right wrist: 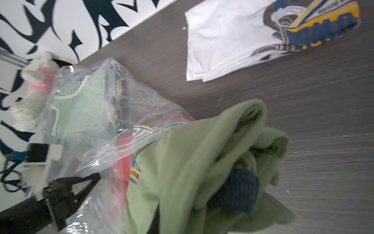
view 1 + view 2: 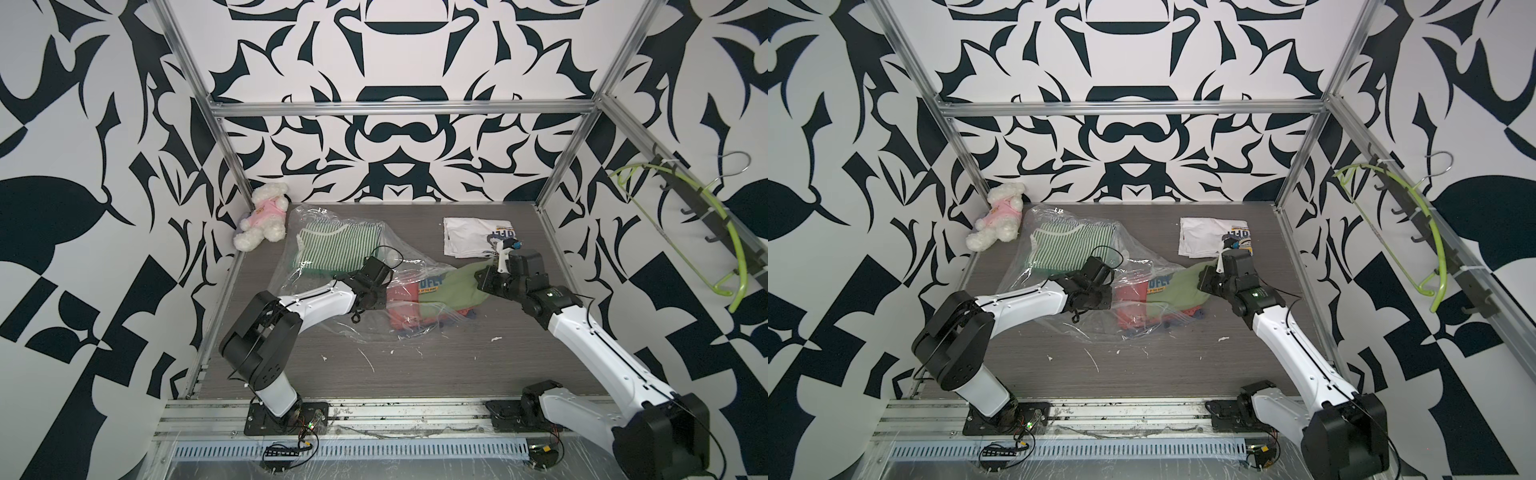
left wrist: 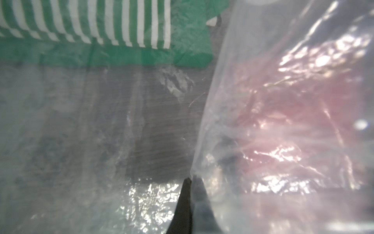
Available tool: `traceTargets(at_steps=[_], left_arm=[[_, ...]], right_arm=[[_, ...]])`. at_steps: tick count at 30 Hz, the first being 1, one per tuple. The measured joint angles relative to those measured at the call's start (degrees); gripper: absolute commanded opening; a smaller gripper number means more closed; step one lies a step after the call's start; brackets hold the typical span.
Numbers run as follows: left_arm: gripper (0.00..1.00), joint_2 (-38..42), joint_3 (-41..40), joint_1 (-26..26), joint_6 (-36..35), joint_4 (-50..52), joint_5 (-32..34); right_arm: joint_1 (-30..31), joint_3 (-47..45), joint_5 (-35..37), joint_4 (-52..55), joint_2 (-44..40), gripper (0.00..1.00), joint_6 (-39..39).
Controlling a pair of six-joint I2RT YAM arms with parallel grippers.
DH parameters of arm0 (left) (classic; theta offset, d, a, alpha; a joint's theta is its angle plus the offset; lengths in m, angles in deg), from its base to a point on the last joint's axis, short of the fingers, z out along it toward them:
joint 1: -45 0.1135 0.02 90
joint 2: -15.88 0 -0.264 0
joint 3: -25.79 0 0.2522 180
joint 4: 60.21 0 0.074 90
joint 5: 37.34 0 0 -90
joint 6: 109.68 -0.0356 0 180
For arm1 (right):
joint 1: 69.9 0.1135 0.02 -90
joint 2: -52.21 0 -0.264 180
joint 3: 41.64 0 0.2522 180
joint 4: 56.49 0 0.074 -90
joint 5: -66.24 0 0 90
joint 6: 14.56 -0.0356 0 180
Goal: Take the tank top out of the vacuum bag
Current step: Take out the tank top from the vacuum bag.
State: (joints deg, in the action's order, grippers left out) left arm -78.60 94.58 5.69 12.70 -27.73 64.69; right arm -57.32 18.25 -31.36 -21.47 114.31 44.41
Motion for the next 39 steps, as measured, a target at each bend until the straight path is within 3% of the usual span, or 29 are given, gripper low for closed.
traceTargets(at_steps=[17, 30, 31, 33, 34, 36, 39], left_arm=[[0.00, 3.04, -2.73, 4.66, -1.53, -0.04, -1.90], [0.00, 3.04, -3.10, 5.86, -2.16, -0.07, -1.81], [0.00, 3.04, -3.15, 6.08, -2.23, 0.00, -1.70], [0.00, 3.04, -3.30, 6.38, -2.34, -0.02, -1.64], [0.00, 3.04, -3.37, 6.51, -2.38, -0.02, -1.62], [0.00, 3.02, -3.52, 6.62, -2.40, -0.02, -1.62], [0.00, 3.02, -3.54, 6.64, -2.43, -0.07, -1.64]], right_arm=[[-15.34, 5.25, 7.28, 11.93, 11.63, 0.00, 12.63], [-26.67, 6.10, 12.00, 10.95, 20.00, 0.00, 12.98], [-27.15, 6.10, 12.66, 10.80, 20.00, 0.06, 12.90], [-27.63, 6.12, 13.27, 10.60, 19.71, 0.65, 12.59], [-27.78, 6.12, 13.62, 10.64, 19.37, 0.89, 12.26], [-27.82, 6.12, 13.94, 10.84, 18.14, 0.99, 12.09], [-27.80, 6.12, 13.94, 11.80, 13.97, 0.99, 11.93]])
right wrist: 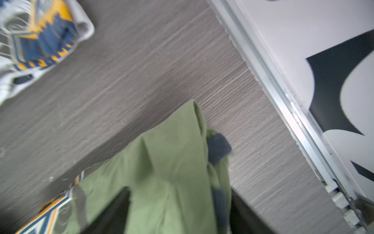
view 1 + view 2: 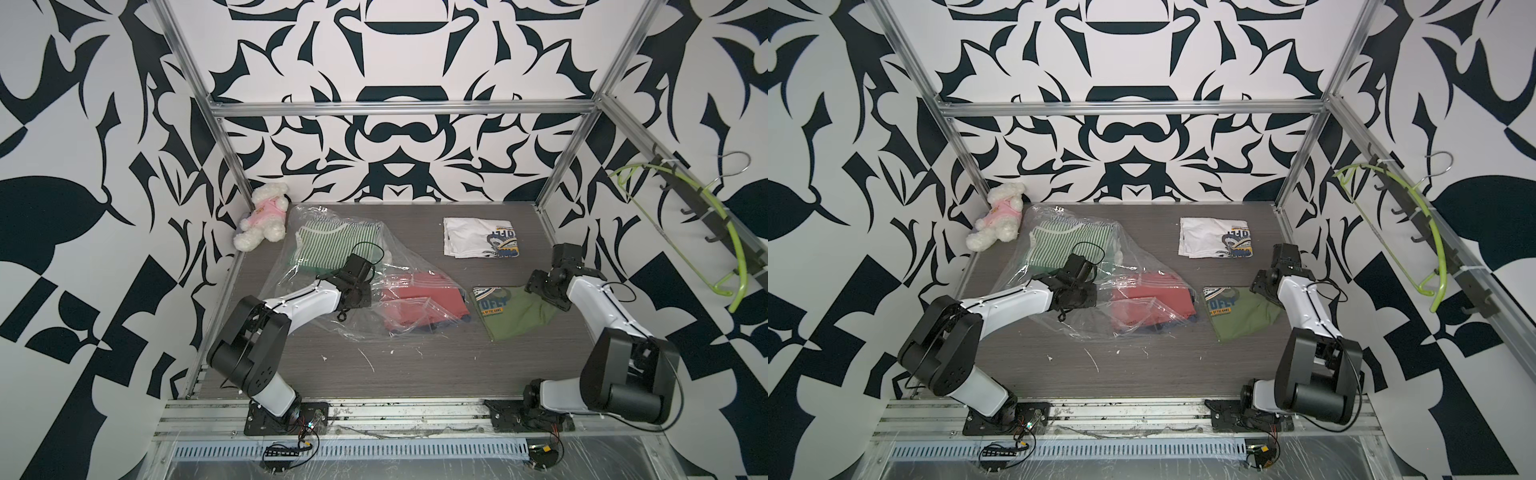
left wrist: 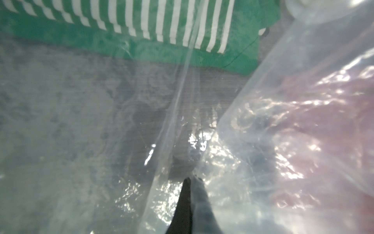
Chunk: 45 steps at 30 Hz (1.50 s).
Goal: Take the tank top out of the vacuum bag
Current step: Take out the tank top from the vacuum bag, then move the tank top to the center of the board.
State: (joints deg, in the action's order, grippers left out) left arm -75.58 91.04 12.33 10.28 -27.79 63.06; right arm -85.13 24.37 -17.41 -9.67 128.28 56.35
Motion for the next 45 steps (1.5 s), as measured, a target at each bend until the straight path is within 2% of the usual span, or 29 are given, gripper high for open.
traceTargets(at_steps=[6, 8, 13, 15, 17, 24, 31, 37, 39, 42, 45], left_arm=[[0.00, 0.00, -0.02, 0.02, 0.00, -0.17, 0.00], [0.00, 0.00, -0.02, 0.02, 0.00, -0.26, -0.02], [0.00, -0.02, -0.02, 0.02, 0.00, -0.39, -0.11], [0.00, 0.00, -0.02, 0.02, 0.00, -0.39, -0.11], [0.00, 0.00, -0.02, 0.02, 0.00, -0.39, -0.13], [0.00, 0.00, -0.02, 0.02, 0.00, -0.39, -0.09], [0.00, 0.00, -0.15, 0.02, 0.00, -0.44, -0.09], [0.00, 0.00, -0.20, 0.02, 0.00, -0.48, -0.07], [0.00, 0.00, -0.22, 0.02, 0.00, -0.50, -0.07], [0.00, 0.00, -0.31, 0.02, 0.00, -0.61, -0.07], [0.00, 0.00, -0.31, 0.02, 0.00, -0.66, -0.07]], right_arm=[[3.19, 0.02, 1.27, 3.65, -10.99, 0.99, -0.94], [7.80, 0.17, 2.27, 5.01, -12.20, 0.93, -1.68], [20.72, 0.22, 1.99, 7.17, -7.65, 0.62, -5.84], [23.69, -0.22, 1.27, 7.19, -4.61, 0.53, -7.67], [25.09, -1.31, -0.11, 7.17, -1.79, 0.50, -9.44], [25.22, -7.61, -8.57, 6.23, 3.15, 0.48, -14.71], [25.27, -13.49, -18.03, 1.62, 1.51, 0.47, -19.32], [27.74, -13.00, -25.40, 1.55, -0.92, 0.48, -19.98], [28.15, -11.04, -25.59, 3.26, -2.71, 0.51, -19.15], [27.43, -6.19, -22.21, 5.75, -5.75, 0.61, -16.83], [22.40, -1.62, -18.91, 6.40, -7.17, 0.71, -14.40]])
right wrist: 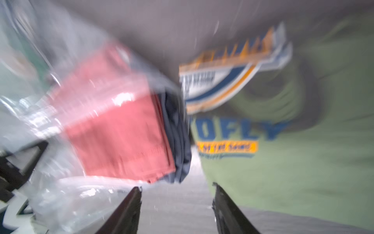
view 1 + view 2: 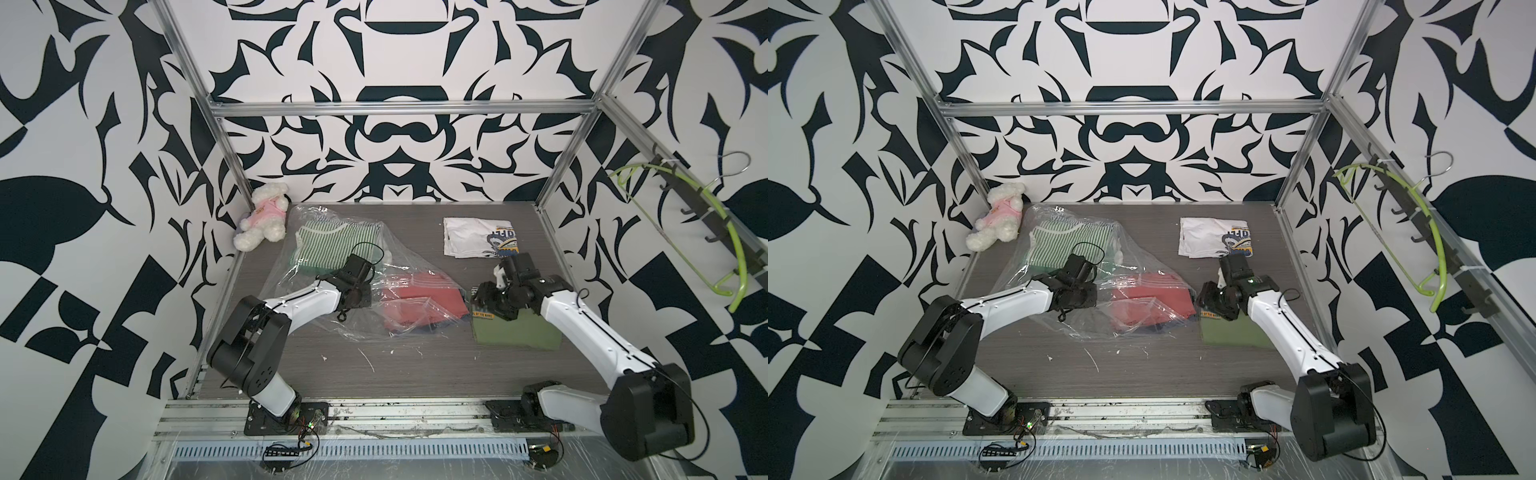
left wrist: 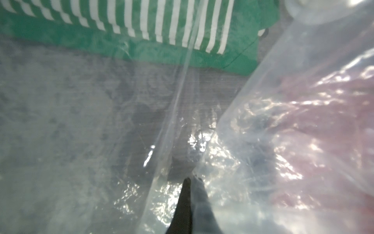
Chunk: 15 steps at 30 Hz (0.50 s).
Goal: Take the tank top out of the vacuum bag
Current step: Move the tank top to the center of the board.
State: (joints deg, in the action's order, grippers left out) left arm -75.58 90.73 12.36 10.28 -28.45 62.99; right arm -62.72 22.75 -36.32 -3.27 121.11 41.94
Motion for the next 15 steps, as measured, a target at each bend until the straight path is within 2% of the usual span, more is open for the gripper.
traceTargets(at_steps=[6, 8, 13, 15], left_arm=[[0.00, 0.00, -0.04, 0.00, 0.00, -0.20, -0.04], [0.00, 0.00, -0.07, 0.00, 0.02, -0.22, -0.11], [0.00, 0.00, -0.13, 0.02, 0.07, -0.31, -0.11], [0.00, 0.00, -0.22, 0.02, 0.07, -0.37, -0.11]], right_arm=[[-18.27, 2.75, 3.37, -3.98, 6.62, 0.75, 1.66], [-22.77, 2.82, 3.54, -6.43, 11.69, 0.67, 1.42], [-25.18, 3.28, 0.11, -10.51, 23.91, 0.60, -0.28], [-25.14, 3.23, -1.16, -11.87, 25.92, 0.59, -1.16]])
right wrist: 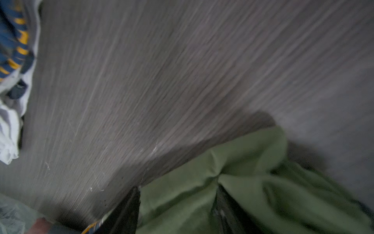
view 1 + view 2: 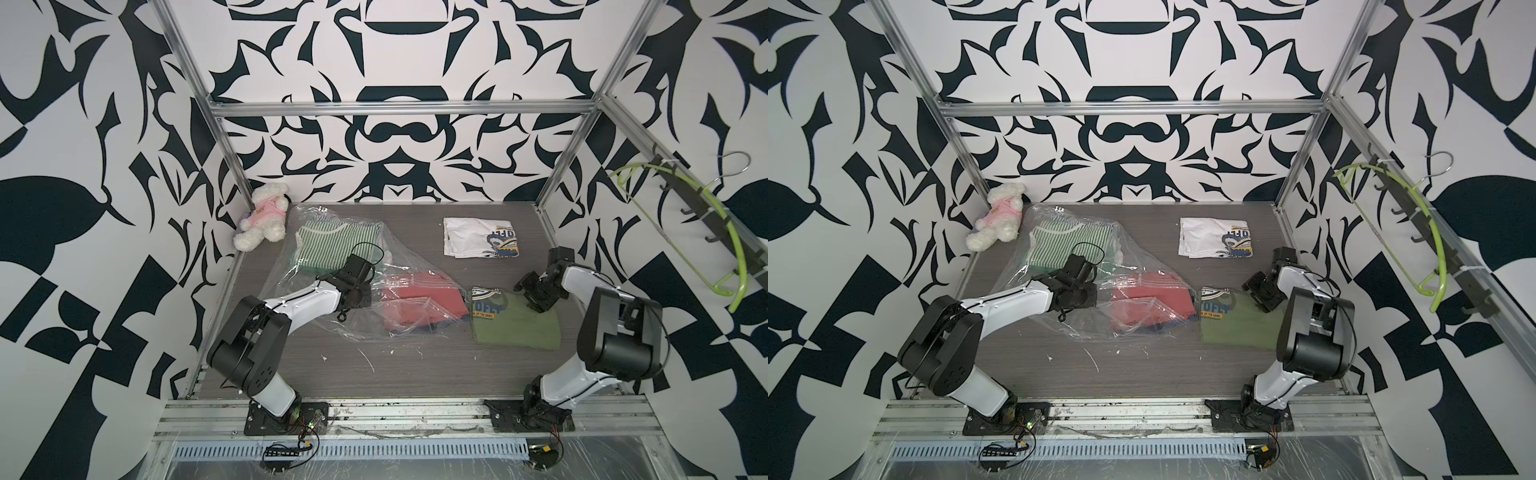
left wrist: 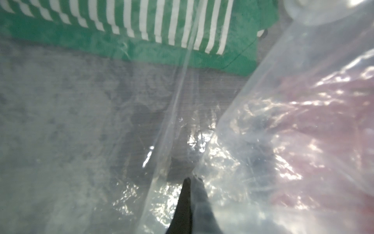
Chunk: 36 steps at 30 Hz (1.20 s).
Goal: Take the tank top out of the vacuum bag
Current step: Move the tank top to the center of the board.
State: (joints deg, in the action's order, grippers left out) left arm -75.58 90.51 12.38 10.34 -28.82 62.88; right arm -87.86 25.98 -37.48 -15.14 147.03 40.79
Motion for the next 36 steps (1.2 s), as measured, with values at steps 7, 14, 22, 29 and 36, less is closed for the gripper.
traceTargets(at_steps=[7, 14, 22, 29, 36], left_arm=[[0.00, 0.00, -0.04, 0.00, 0.00, -0.04, -0.02], [0.00, -0.04, 0.04, 0.00, 0.00, -0.02, -0.02], [0.00, -0.04, 0.15, -0.02, -0.02, 0.09, 0.02], [0.00, 1.77, 0.15, 0.00, -0.37, -0.02, -0.70], [0.00, 4.85, 1.29, 0.00, -1.25, -0.24, -2.05]], right_arm=[[0.00, 3.78, -4.20, -6.43, 5.03, 0.55, -1.31], [0.07, 6.86, -7.52, -20.76, 10.67, 0.57, -1.11], [3.58, -1.73, -3.69, -25.05, -2.82, 0.80, 2.95], [9.70, -9.16, 4.96, -14.80, -20.61, 0.70, 3.17], [9.79, -12.98, 4.04, -4.37, -14.40, 0.60, 3.41]])
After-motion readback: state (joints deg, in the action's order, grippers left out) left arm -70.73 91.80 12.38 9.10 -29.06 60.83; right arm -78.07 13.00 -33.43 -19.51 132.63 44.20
